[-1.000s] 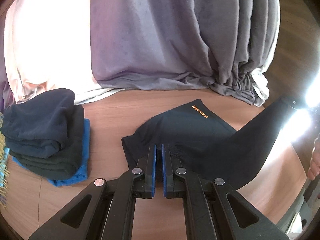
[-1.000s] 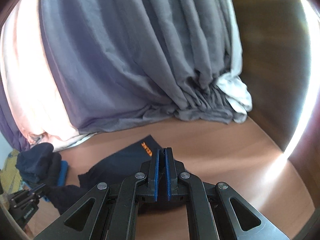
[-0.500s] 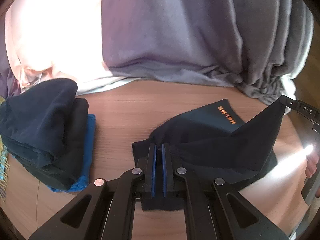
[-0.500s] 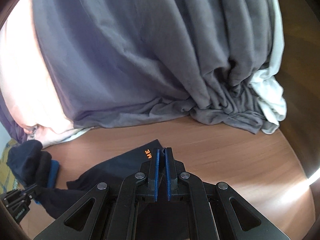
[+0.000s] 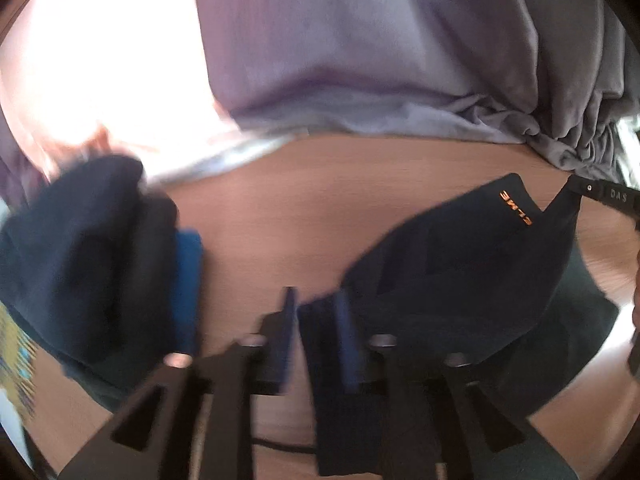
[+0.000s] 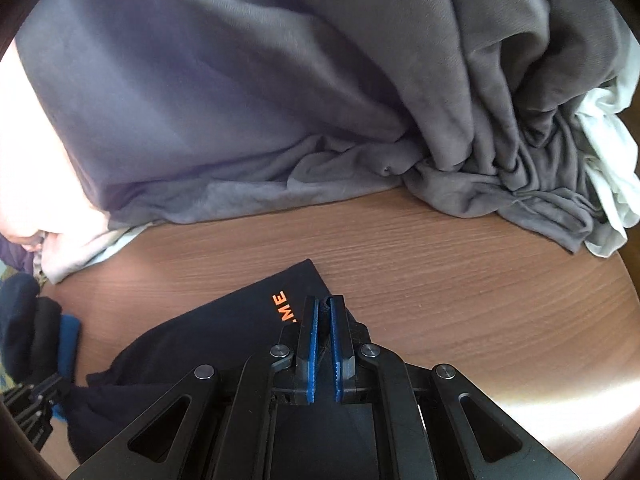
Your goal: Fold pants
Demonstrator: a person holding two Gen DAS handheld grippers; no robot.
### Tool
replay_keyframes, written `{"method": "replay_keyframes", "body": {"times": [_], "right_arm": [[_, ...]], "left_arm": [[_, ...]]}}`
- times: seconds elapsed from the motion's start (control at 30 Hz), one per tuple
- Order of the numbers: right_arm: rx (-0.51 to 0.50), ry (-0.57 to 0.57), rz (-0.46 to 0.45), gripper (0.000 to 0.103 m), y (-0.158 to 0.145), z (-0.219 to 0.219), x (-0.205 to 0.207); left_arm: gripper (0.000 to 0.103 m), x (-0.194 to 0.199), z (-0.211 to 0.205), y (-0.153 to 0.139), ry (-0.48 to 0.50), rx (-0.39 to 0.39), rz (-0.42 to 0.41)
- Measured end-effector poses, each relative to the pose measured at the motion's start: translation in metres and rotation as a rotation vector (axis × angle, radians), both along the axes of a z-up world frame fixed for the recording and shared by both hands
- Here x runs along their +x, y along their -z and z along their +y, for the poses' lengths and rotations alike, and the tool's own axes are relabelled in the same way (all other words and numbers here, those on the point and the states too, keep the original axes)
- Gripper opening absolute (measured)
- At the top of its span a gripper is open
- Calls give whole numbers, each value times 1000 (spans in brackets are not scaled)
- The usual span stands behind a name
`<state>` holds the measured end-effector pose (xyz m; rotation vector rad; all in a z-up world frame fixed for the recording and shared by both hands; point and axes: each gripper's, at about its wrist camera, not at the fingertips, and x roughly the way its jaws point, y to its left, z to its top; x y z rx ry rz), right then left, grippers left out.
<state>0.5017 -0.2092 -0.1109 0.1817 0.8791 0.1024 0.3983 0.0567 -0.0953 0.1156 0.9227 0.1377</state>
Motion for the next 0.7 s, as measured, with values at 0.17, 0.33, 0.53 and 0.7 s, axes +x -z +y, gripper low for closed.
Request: {"method": "replay_keyframes", "body": {"times": [0.17, 0.33, 0.53, 0.7], "right_arm": [[23, 5, 4, 7, 2, -5, 4], [59, 14, 12, 7, 1, -12, 7], [66, 18, 24, 7, 3, -16, 10], [67, 28, 28, 7, 6, -20, 13]], "left_arm": [[56, -6, -21, -28, 165, 56, -109], [54, 3, -51, -22, 475, -57, -38], [43, 27, -68, -1, 664, -135, 74], [43, 47, -61, 22, 704, -146, 156]]}}
